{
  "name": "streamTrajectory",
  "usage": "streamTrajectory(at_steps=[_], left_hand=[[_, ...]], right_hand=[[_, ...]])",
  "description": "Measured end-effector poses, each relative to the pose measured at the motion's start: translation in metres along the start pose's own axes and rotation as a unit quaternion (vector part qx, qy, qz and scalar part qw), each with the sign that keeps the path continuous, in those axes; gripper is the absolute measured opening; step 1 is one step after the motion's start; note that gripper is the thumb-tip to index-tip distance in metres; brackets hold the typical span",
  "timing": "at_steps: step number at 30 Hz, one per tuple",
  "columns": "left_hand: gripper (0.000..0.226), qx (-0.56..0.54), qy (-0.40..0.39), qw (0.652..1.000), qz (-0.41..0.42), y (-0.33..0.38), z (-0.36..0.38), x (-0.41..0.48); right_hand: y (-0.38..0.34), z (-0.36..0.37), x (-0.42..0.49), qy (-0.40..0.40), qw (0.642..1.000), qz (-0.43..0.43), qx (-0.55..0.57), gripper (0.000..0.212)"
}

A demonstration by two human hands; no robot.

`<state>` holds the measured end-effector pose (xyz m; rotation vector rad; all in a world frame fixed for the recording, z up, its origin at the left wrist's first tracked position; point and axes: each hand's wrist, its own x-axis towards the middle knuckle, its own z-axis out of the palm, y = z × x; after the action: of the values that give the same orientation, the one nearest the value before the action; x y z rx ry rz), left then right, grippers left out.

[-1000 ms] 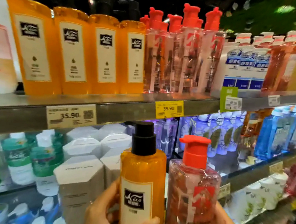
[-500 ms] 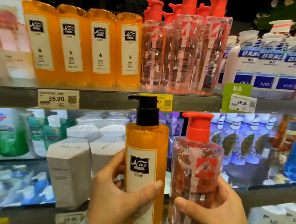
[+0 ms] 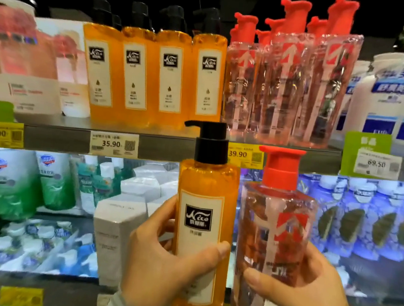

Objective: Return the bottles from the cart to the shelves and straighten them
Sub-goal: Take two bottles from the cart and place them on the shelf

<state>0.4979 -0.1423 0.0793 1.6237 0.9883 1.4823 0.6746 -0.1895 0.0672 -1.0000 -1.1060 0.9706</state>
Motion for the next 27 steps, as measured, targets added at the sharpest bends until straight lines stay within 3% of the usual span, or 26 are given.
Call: streamTrajectory(at_steps=[7,14,20,27], left_hand=[[0.058,0.006,-0.005,0.992,0.123,0.021,-0.013,0.032],[0.047,-0.011,-0.002,0.974,0.228,0.052,-0.018,0.084],[0.045,-0.012,0.043,0.959,0.28,0.084,-0.025,0.137],[0.057,-0.049,0.125,0.943,0.304,0.102,-0.025,0.199]], right_hand=[[-0.018,0.017,0.027,0.008,0.996,-0.086,-0.007,0.094],[-0.071,0.037,0.065,-0.033,0.979,-0.203,0.014,0.055],[-0.114,0.055,0.106,-0.022,0.959,-0.282,-0.021,0.054],[-0.136,0.069,0.158,0.05,0.923,-0.357,-0.132,0.066]])
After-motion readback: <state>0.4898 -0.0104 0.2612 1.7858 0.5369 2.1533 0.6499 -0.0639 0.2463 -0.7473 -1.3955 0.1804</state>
